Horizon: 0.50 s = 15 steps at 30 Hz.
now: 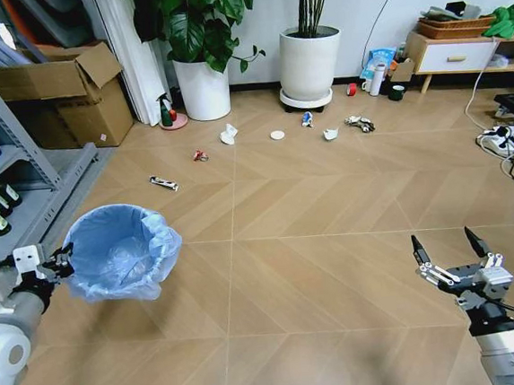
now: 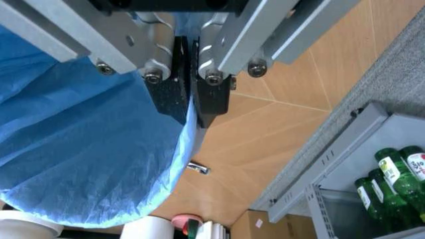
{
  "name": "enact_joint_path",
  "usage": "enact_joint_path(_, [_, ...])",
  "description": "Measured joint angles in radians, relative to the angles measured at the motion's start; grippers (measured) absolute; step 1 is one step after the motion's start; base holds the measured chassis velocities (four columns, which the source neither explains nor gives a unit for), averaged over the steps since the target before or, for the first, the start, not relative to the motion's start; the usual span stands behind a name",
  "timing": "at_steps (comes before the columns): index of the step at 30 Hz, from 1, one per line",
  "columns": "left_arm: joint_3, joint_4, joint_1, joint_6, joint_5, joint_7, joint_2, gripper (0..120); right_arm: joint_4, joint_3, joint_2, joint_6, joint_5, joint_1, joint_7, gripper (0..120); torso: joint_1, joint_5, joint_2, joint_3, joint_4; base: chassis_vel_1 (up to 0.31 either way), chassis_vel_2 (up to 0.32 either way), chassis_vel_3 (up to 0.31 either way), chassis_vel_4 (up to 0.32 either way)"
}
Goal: Pick up the trash bin and place the garbage on the floor into it.
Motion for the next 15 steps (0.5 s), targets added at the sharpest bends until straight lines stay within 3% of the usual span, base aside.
enact_joint_path(10, [0.011, 0.010, -0.010, 0.001, -0.001, 0.000, -0.002, 0, -0.001, 0.003, -0.001, 0.000, -0.001, 0.002, 0.000, 100, 0.000, 0.0002, 0.000, 0.000, 0.0000, 0.020, 0.073, -0.014, -0.082])
enact_joint_path(15, [0.016, 0.014, -0.015, 0.001, -0.001, -0.001, -0.005, 0, -0.004, 0.003, 0.000, 0.000, -0.001, 0.006, 0.000, 100, 0.000, -0.0001, 0.000, 0.000, 0.0000, 0.109, 0.186, -0.097, -0.187])
